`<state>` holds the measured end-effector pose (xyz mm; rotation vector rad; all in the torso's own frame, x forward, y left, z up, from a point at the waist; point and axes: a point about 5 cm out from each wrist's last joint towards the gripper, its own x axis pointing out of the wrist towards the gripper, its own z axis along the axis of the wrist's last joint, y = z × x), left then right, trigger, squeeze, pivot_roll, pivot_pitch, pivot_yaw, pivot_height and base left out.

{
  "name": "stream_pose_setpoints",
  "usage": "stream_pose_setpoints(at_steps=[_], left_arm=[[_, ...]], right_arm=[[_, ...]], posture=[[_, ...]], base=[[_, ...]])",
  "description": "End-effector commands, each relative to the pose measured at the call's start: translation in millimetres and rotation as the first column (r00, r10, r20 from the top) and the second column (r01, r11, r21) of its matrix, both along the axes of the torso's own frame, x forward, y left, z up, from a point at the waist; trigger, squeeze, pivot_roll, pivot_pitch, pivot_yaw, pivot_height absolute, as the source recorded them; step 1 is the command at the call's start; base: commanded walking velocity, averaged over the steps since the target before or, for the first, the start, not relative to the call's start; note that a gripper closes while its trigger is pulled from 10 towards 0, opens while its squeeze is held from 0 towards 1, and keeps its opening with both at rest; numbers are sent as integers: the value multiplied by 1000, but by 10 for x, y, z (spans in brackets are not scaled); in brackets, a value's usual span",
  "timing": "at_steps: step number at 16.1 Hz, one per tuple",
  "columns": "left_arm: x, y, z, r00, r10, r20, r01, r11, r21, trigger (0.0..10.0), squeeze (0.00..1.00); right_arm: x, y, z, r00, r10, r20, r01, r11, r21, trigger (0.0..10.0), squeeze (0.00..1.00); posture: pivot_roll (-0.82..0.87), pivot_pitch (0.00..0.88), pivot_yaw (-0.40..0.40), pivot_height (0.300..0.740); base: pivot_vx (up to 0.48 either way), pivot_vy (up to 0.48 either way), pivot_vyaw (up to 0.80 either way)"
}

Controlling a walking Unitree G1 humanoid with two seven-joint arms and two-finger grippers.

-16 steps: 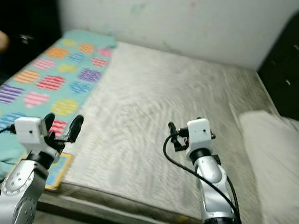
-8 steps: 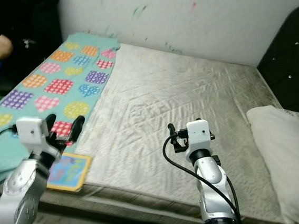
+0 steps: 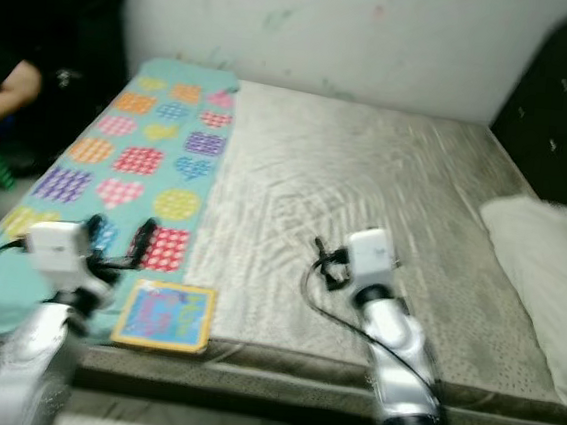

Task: Clean up the room

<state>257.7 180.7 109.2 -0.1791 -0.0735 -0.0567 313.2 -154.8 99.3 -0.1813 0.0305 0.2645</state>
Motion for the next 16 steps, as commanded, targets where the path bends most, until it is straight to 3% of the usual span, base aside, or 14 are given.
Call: stream_pose_setpoints(at_steps=[1,4,16], left_arm=[[10,-84,44,999,-30,28,30,999,-16,10000,0],[5,-97,54,998,-44,37,44,999,-23,10000,0],[3,-94,54,998,-49,34,50,999,-17,10000,0]], right_arm=[[20,-105,49,1000,-23,12,23,1000,-17,10000,0],[18,-107,48,1000,-22,11,22,1000,-17,10000,0],[12,-107,39,1000,-25,7,25,1000,-18,10000,0]], posture=[[-46,0,-59,740],[-47,0,-58,740],[-46,0,-56,740]], base=[[0,0,0],[0,0,0],[273,0,0]])
